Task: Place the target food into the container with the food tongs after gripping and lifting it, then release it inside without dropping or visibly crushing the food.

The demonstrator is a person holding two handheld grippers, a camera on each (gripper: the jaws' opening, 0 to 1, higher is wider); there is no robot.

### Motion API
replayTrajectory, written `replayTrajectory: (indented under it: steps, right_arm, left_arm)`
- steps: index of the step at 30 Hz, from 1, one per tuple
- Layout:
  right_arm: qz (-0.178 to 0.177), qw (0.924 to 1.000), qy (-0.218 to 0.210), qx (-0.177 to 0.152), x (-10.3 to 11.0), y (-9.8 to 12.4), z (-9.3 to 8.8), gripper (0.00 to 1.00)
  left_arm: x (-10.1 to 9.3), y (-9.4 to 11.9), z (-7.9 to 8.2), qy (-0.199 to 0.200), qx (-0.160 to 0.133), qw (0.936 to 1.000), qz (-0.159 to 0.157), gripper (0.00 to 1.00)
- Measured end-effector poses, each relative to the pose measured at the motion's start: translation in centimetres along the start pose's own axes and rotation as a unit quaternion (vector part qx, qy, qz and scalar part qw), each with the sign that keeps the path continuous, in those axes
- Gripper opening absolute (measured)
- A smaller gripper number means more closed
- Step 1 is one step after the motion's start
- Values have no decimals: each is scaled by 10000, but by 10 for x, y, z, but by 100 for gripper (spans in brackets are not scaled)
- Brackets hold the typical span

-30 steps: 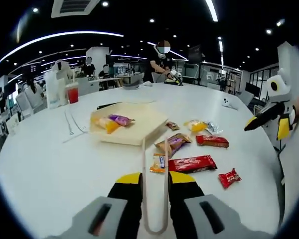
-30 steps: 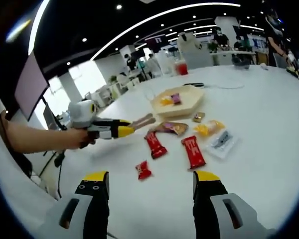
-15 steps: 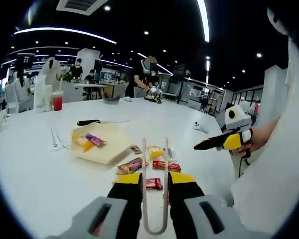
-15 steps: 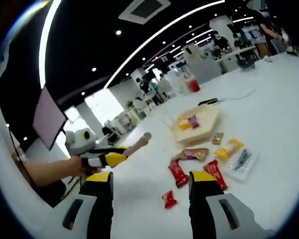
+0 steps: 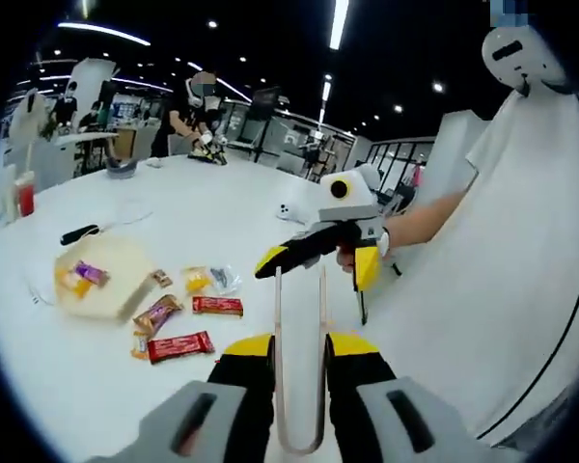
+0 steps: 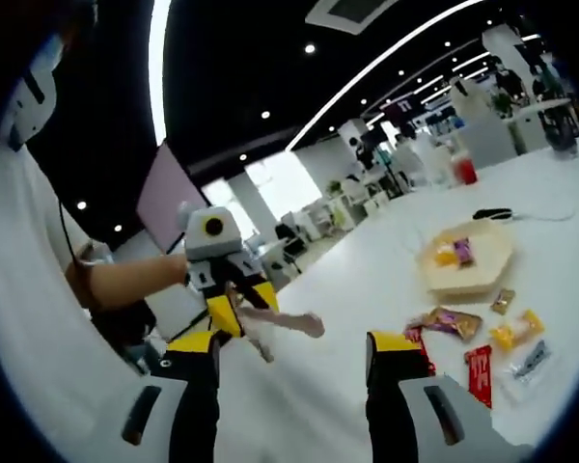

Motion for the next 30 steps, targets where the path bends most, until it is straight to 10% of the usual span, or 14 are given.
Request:
replayTrajectory:
  steps: [5,17,30]
  right_arm:
    - [293,9974,613,224,20,-10,-11,33]
    - [533,9943,657,655,28,-8,-27,27]
    - [941,9941,-406,346,39,9,-25,9]
  left_arm:
    - [-18,-6,-7,-145,499,9983,-281,18]
    - [-18,-11,-3,-178,929,9943,-482,16]
    - [-19,-1,12,913,-196,9943,-506,21]
Point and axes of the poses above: the point that each gripper's makers call its tool centre point, and the gripper's own axes: y roughly backward along the fingers, x roughly to its left, z roughly out of its top, the point moved 2 cm from there along y, roughly backward along the fingers, and after that the axes turned 13 degrees about x, right-handed, at the moved point
